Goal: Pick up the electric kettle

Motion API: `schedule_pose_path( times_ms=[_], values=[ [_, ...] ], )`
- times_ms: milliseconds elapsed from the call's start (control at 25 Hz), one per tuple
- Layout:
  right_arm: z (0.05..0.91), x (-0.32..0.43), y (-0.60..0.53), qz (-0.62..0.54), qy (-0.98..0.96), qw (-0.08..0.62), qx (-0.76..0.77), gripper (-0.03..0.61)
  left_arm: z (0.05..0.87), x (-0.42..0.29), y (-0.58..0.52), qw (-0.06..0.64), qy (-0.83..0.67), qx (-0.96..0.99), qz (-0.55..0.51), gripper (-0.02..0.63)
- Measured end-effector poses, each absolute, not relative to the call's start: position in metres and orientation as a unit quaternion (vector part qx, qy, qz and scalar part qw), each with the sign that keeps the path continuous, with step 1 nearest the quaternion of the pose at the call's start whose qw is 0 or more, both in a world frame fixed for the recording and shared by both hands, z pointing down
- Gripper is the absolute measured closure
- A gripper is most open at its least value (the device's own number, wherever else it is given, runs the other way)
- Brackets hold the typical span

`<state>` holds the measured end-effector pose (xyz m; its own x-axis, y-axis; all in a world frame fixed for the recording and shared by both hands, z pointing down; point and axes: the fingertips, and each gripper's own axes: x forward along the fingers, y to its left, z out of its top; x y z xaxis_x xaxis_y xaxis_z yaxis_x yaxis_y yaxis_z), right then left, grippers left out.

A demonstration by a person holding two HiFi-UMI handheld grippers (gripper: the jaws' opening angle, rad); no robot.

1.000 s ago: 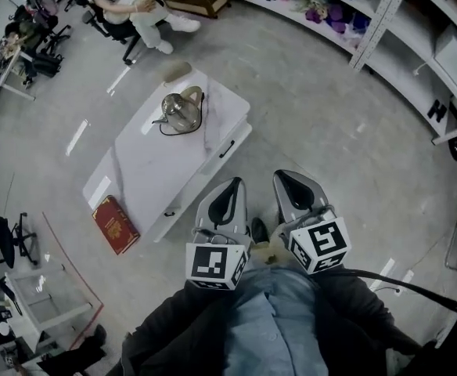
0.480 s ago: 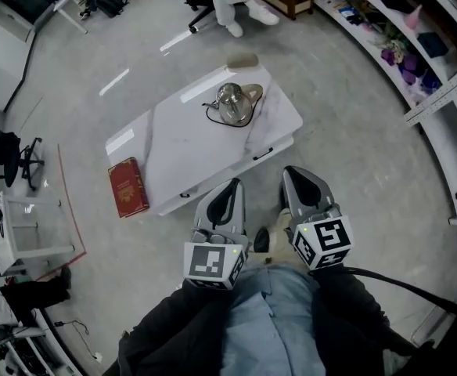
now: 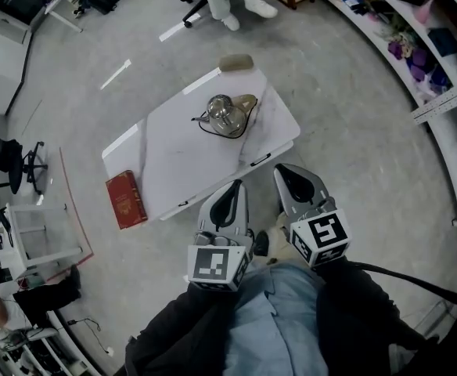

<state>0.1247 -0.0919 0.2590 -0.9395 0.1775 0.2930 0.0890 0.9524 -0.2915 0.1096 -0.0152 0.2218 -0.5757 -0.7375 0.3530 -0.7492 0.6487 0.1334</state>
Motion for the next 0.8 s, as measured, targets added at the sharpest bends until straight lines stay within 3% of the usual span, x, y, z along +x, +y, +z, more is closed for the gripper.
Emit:
schedule_pose_path(
  times_ms=[480, 800],
  values=[
    [0.22, 0.06, -0.165, 0.117, -0.98, 0.121, -0.108, 0.551, 0.177, 0.052, -0.081, 0.151, -0.916, 0.372, 0.017, 0.612],
    [0.213, 0.023, -0.172, 0.111, -0.979, 0.116, -0.125, 0.551, 0.174, 0.026, -0.058, 0.134, -0.937, 0.323, 0.004, 0.612]
  ],
)
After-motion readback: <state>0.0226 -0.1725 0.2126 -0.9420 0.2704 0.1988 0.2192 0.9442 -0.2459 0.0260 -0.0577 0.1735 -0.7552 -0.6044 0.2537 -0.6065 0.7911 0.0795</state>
